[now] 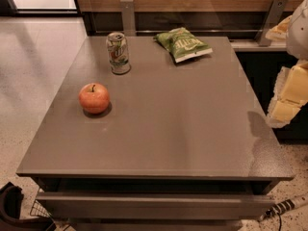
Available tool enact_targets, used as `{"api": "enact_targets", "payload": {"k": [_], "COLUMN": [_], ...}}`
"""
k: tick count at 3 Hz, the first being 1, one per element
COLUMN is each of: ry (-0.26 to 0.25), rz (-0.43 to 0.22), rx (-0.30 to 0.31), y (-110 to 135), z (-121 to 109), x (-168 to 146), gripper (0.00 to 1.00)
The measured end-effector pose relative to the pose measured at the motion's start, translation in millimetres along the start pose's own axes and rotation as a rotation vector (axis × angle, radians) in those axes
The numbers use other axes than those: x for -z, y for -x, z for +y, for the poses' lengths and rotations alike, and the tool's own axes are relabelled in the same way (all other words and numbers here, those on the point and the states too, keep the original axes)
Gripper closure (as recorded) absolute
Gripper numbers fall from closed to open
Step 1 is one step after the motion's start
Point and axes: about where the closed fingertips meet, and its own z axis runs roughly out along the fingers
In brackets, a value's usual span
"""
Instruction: Move green jalapeno chip bag near apple
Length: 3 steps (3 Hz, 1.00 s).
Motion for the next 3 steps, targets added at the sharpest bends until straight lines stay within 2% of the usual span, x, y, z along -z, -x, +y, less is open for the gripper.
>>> {"api": "enact_targets", "payload": {"k": [1,2,3], "ry": [0.0,-0.022,-0.074], "rz": [0.0,-0.016,-0.086], "rx": [0.0,-0.02,-0.1], "y": [0.0,1.3,6.2], "z": [0.0,-17.2,-63.3], "x": [0.0,-3.6,-15.1], "gripper": [0.0,0.0,0.0]}}
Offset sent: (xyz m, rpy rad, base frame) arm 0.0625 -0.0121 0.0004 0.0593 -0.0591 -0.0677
